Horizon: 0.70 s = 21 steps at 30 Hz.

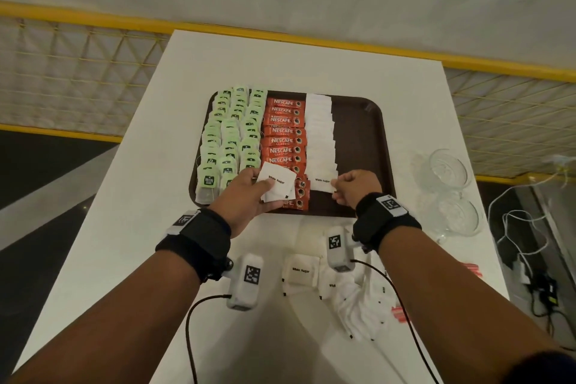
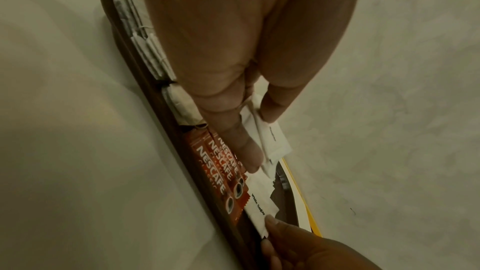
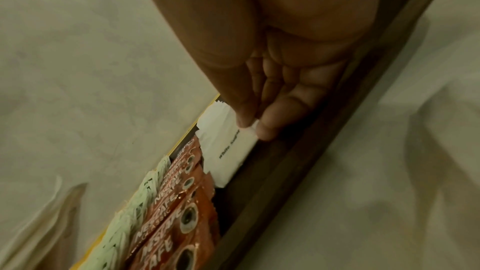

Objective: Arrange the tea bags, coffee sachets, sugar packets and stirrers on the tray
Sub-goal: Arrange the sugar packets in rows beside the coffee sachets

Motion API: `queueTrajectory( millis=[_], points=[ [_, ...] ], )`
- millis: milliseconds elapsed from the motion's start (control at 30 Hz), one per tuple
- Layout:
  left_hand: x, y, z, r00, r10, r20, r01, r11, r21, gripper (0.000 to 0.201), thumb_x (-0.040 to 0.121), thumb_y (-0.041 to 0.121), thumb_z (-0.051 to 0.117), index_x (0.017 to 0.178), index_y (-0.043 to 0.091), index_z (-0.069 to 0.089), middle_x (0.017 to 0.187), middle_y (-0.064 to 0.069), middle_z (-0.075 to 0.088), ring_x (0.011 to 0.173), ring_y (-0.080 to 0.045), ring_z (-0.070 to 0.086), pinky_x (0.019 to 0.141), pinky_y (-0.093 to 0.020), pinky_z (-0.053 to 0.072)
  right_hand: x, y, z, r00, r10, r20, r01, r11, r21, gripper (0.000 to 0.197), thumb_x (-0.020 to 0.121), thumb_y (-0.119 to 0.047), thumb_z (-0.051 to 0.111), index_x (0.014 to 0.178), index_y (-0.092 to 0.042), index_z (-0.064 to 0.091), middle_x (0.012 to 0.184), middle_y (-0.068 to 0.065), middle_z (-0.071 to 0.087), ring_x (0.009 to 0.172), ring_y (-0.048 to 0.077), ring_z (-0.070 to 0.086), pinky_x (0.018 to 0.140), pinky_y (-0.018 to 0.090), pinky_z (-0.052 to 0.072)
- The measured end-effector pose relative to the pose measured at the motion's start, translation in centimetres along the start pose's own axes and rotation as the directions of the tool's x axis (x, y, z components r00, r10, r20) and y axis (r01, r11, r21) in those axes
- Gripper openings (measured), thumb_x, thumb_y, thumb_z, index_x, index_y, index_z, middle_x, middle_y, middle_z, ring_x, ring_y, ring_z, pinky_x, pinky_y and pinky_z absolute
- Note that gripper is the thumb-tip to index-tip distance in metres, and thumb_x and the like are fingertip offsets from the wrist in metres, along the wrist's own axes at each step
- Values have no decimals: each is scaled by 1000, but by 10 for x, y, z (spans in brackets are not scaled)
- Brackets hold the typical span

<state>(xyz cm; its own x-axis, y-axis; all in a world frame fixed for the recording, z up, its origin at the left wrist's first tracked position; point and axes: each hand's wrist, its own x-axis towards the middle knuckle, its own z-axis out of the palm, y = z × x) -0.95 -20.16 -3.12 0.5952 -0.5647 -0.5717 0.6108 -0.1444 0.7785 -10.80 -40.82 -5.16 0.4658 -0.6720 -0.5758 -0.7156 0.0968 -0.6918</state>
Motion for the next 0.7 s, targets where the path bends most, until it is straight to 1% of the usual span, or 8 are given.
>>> queueTrajectory(
  millis=[133,233,300,333,400,467,567,700],
  points=[
    [6,3,0,999,-26,23,26,1000,-6,32,100,3,47,131,0,43,133,-16,57,119,-34,60,92,-44,56,4,-3,1,999,-21,-34,14,984,-180,14,89,-24,69,90,-11,63,81,5,68,66,14,63,79,36,59],
    [8,5,4,999,-19,44,18,1000,26,33,99,2,51,131,2,43,132,-14,58,118,-32,60,84,-36,60,5,-5,-1,993,-82,-85,52,950,-307,19,88,-31,69,84,-14,60,84,7,68,79,21,66,83,40,56],
    [10,6,8,999,-7,48,4,999,50,35,97,2,54,131,3,43,130,-12,59,117,-31,61,83,-34,60,0,-8,-3,977,-172,-126,120,932,-342,26,89,-39,65,84,-14,58,86,8,67,84,23,65,80,37,54],
    [12,6,9,999,-2,49,-1,998,58,36,96,2,56,130,3,44,130,-12,59,116,-30,62,83,-34,60,-5,-11,-3,973,-208,-100,167,934,-315,30,90,-43,63,86,-13,59,87,7,67,83,22,64,76,34,53],
    [16,6,14,999,4,51,-7,998,65,38,95,2,59,130,3,43,129,-13,59,115,-30,63,83,-34,60,-20,-21,-1,975,-216,46,220,961,-170,36,89,-49,62,93,-13,61,90,4,68,77,16,63,67,28,50],
    [19,5,18,998,9,67,-14,997,74,42,93,1,61,131,4,43,128,-13,60,114,-29,64,85,-35,59,-32,-27,3,963,-207,174,221,973,-67,32,86,-43,69,97,-14,63,93,2,69,75,14,63,63,24,50],
    [21,3,25,995,2,96,-11,996,87,44,93,0,62,131,6,43,128,-13,60,113,-28,64,85,-35,59,-32,-27,4,961,-229,157,233,972,-9,15,85,-24,73,93,-15,64,93,7,72,78,19,68,67,27,56],
    [28,6,22,997,-1,73,-8,993,117,40,96,-1,56,133,3,42,130,-14,56,117,-31,61,85,-34,60,-22,-22,-13,982,-154,106,147,986,76,12,88,-18,71,96,-16,62,95,6,72,75,15,68,66,26,56]
  ],
)
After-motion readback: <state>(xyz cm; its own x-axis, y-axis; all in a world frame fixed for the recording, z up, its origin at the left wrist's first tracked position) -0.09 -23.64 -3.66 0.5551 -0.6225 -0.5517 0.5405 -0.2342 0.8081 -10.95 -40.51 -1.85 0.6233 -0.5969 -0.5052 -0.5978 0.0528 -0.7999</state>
